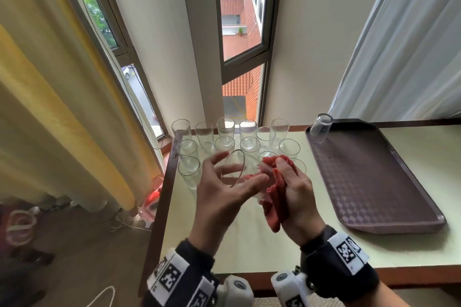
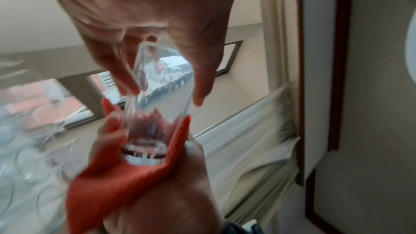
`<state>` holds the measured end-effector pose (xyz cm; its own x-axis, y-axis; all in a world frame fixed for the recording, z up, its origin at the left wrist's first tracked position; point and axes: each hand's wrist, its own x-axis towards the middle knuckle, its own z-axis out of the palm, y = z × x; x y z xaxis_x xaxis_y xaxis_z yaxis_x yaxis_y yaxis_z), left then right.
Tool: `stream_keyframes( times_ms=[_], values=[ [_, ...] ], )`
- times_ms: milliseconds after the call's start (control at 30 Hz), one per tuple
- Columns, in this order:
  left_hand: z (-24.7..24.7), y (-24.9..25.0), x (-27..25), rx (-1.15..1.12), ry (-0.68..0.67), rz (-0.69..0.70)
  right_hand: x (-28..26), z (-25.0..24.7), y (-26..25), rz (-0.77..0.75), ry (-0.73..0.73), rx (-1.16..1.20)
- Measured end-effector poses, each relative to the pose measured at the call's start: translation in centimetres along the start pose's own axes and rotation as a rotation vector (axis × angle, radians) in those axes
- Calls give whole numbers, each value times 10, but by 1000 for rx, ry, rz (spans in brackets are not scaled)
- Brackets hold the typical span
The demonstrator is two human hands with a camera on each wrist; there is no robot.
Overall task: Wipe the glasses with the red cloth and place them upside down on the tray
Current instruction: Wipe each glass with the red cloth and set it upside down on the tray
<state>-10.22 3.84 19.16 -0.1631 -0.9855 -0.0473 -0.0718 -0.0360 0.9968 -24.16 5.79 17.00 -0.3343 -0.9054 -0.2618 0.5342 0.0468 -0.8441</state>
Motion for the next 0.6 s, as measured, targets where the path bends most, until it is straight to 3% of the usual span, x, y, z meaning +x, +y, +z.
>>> stream_keyframes(
  times_ms=[100, 267, 467, 600],
  values=[
    [11, -14, -2, -142, 32, -10, 2, 0, 1, 56, -23, 96],
    [18, -25, 0, -167, 38, 45, 0, 5, 5, 99, -38, 98],
    [0, -30, 12, -7, -10, 133, 7, -1, -4, 3, 11, -1],
    [-13, -36, 17, 22, -104, 85, 15, -10, -10, -90, -37, -1]
  ],
)
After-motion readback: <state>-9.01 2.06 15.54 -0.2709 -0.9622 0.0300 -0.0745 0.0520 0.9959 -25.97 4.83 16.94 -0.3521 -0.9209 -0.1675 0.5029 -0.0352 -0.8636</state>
